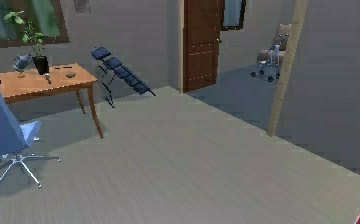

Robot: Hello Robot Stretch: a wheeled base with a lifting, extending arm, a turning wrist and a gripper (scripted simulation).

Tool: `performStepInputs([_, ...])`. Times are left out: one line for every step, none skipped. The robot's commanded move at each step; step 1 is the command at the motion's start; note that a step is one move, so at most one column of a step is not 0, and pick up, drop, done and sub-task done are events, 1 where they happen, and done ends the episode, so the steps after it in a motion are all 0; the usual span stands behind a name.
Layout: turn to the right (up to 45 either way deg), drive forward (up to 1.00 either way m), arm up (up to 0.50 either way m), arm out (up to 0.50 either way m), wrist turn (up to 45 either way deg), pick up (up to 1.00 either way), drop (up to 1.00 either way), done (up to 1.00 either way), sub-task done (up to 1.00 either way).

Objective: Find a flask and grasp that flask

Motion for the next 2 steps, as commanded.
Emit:
performStepInputs([0.0,0.0,0.1,0.0,0.0,0.0,0.0,0.0,0.0])
performStepInputs([0.0,0.0,0.0,0.0,0.0,0.0,0.0,1.0,0.0])
